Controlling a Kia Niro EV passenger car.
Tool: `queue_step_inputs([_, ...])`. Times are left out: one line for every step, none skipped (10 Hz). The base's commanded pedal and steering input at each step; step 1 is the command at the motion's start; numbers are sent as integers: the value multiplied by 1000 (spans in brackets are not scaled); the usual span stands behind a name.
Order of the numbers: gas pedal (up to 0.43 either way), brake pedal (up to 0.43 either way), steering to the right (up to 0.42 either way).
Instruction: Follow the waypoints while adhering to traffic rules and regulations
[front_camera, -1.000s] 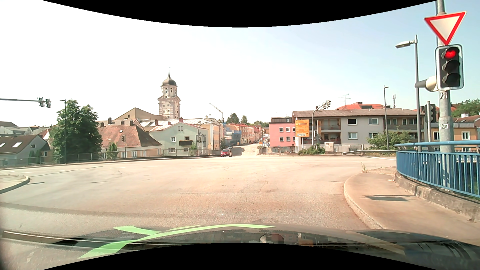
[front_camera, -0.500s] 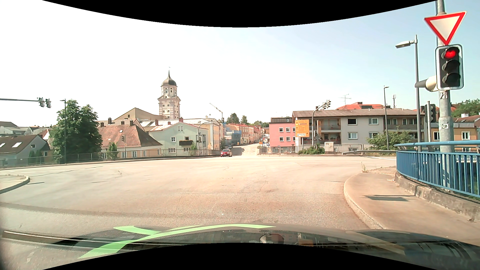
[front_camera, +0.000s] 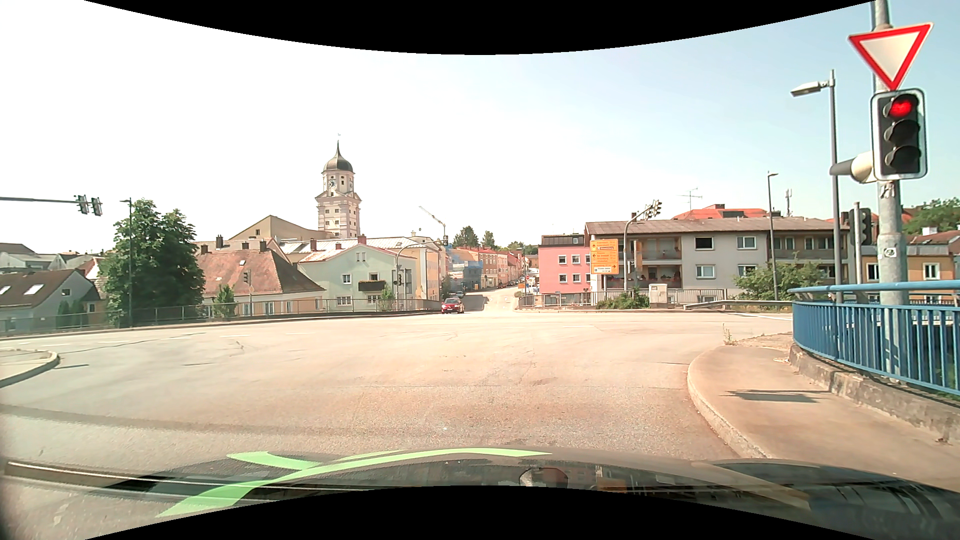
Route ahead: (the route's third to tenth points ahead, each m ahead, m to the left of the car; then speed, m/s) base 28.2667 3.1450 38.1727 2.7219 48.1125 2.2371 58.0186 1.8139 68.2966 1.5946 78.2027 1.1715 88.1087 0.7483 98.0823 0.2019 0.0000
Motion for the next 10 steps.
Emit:
queue_step_inputs([0,268,-7])
queue_step_inputs([0,268,-7])
queue_step_inputs([0,274,-6])
queue_step_inputs([0,274,-7])
queue_step_inputs([0,268,-7])
queue_step_inputs([0,268,-7])
queue_step_inputs([0,268,-7])
queue_step_inputs([0,268,-7])
queue_step_inputs([0,268,-7])
queue_step_inputs([0,268,-7])
